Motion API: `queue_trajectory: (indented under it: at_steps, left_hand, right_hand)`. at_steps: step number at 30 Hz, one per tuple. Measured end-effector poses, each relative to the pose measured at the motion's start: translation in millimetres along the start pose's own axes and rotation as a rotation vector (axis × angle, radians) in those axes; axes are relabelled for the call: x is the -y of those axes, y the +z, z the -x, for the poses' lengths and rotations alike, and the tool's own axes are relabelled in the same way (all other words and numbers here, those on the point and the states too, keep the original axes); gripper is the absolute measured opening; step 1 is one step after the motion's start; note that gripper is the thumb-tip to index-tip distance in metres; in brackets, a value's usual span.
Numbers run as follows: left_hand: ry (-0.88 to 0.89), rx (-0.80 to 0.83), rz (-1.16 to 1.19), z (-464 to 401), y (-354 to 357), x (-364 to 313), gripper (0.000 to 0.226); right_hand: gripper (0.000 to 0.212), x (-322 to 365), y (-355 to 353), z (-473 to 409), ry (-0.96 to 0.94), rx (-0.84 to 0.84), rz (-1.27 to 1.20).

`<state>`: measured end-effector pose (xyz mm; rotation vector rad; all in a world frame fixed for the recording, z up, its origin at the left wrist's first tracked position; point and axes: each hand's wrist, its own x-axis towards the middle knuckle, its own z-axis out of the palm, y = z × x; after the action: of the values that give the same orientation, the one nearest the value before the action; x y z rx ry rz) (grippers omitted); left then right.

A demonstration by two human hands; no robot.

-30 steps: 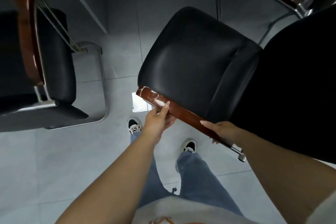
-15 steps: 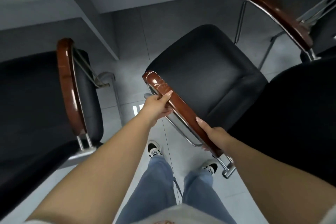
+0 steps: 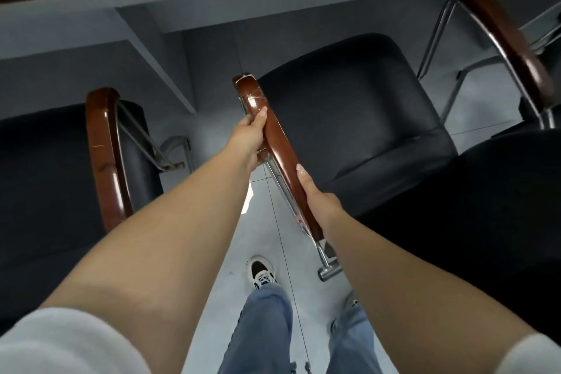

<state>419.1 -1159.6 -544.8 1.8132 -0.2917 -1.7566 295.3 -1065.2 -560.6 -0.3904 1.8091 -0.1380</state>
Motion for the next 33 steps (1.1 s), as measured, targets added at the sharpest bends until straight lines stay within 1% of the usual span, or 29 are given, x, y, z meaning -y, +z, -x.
queue_trajectory:
  at_steps: [3,6,10,13,14,16,17,18,19,20,22,25,29,31,33]
  left_hand:
    - [0.021,-0.003,0.021,-8.1,-2.6,1.0,0.039]
    - [0.003,-0.018,0.011,-9.3,-4.0,5.5,0.045]
    - [0.023,-0.014,-0.101,-5.0,-6.7,2.2,0.048]
    - [-0.015,-0.034,-0.178,1.0,-5.2,9.6,0.05]
    - [-0.04,-0.023,-0.199,7.5,-5.4,16.1,0.05]
    - [-0.066,0.007,-0.191,20.9,-9.3,35.7,0.045]
    - [-0.052,0.014,-0.157,28.1,-12.6,46.3,0.041]
    - [-0.018,0.015,-0.116,35.5,-16.0,56.1,0.037]
    - [0.041,0.004,-0.083,46.0,-20.0,63.9,0.033]
    - [0.094,-0.008,-0.062,54.4,-23.2,70.3,0.031]
    - [0.186,-0.023,-0.041,78.8,-28.3,78.2,0.026]
    - [0.277,-0.027,-0.007,122.8,-31.3,85.4,0.018]
    - [0.38,-0.075,0.032,183.6,-29.6,103.9,0.012]
    - [0.425,-0.128,0.071,214.6,-21.5,122.5,0.01]
    - [0.461,-0.166,0.127,244.3,-10.2,144.2,0.009]
  right_hand:
    - [0.066,5.3,8.1,-3.3,0.008,-0.025,-0.002]
    - [0.065,4.2,9.1,-1.8,0.035,-0.038,-0.015]
    - [0.074,9.5,7.0,0.3,0.044,-0.078,0.026]
    - [0.079,20.5,5.5,15.8,0.092,-0.046,-0.105]
    - [0.074,20.2,3.0,21.4,0.087,-0.052,-0.168]
    - [0.048,15.9,-3.1,32.5,0.022,-0.079,-0.274]
    - [0.038,12.9,-6.0,38.3,-0.024,-0.092,-0.326]
    - [0.03,10.3,-8.6,45.2,-0.071,-0.095,-0.384]
    - [0.026,7.0,-11.6,54.7,-0.121,-0.081,-0.431]
    - [0.027,3.6,-12.7,61.3,-0.155,-0.057,-0.475]
    - [0.026,-3.2,-13.4,76.8,-0.213,-0.019,-0.484]
    - [0.024,-13.9,-13.4,98.5,-0.318,0.009,-0.405]
    - [0.014,-39.7,-21.0,131.0,-0.465,0.099,-0.322]
    - [0.015,-60.6,-32.5,145.4,-0.524,0.17,-0.268]
    - [0.021,-83.7,-46.3,156.3,-0.555,0.222,-0.211]
